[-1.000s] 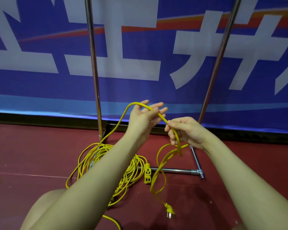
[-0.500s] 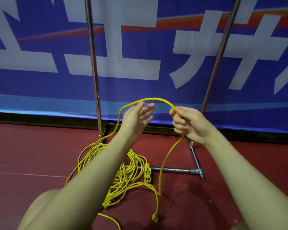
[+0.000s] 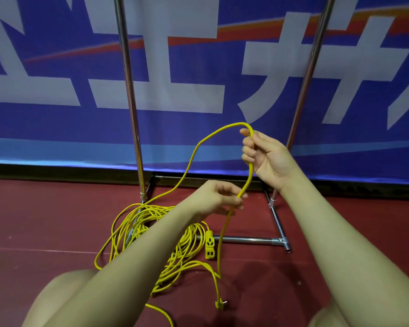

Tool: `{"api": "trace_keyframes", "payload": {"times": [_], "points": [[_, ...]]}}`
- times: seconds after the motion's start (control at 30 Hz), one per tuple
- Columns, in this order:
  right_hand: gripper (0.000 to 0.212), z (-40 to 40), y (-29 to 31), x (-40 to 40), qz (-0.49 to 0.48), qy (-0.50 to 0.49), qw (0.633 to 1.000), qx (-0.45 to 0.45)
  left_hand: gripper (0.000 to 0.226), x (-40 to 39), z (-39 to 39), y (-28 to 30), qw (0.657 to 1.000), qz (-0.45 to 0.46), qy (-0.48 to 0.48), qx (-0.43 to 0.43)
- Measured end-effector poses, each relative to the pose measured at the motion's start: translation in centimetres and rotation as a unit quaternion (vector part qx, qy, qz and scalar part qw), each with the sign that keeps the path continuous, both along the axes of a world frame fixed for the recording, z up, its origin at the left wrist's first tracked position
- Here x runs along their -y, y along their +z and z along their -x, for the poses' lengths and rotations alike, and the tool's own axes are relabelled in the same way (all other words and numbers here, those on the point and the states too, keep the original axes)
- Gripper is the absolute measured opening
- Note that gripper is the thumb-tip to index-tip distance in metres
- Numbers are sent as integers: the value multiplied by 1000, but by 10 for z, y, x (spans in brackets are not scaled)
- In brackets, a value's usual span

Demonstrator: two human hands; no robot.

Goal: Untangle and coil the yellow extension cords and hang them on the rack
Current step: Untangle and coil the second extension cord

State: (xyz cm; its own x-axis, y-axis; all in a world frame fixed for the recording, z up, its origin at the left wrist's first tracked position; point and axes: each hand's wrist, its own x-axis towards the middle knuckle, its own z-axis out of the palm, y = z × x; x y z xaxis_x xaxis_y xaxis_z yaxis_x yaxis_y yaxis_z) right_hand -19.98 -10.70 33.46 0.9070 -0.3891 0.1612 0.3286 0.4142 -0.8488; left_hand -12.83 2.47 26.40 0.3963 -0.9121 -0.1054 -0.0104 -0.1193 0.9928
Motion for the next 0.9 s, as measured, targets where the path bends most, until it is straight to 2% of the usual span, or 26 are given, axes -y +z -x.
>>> {"api": "trace_keyframes", "payload": {"times": [0.1, 0.23, 0.3, 0.37, 0.43, 0.57, 0.73, 0.83, 0.9], "points": [[28, -1, -3, 3, 62, -4, 997, -36, 19, 1, -1, 6, 997, 46, 68, -1], [30, -1, -18, 11, 77, -55, 988, -122, 15, 1, -13, 23, 962, 171, 188, -100], [34, 1, -26, 11, 103, -16, 978, -178, 12, -1, -23, 33, 931, 234, 234, -152], [41, 1, -33, 4, 138, 76, 964, -214, 12, -3, -28, 40, 910, 275, 251, -184], [40, -2, -40, -8, 170, 145, 952, -210, 12, -2, -29, 45, 899, 298, 252, -201], [26, -7, -40, -19, 198, 133, 961, -139, 10, -1, -31, 53, 872, 340, 263, -236], [24, 1, -44, 0, 226, 154, 943, -189, 12, -12, -44, 68, 824, 398, 308, -261], [19, 7, -50, 12, 210, 156, 943, -204, 15, -20, -55, 69, 787, 426, 344, -286], [16, 7, -49, 14, 205, 149, 946, -203, 16, -20, -58, 67, 779, 425, 350, -299]]}}
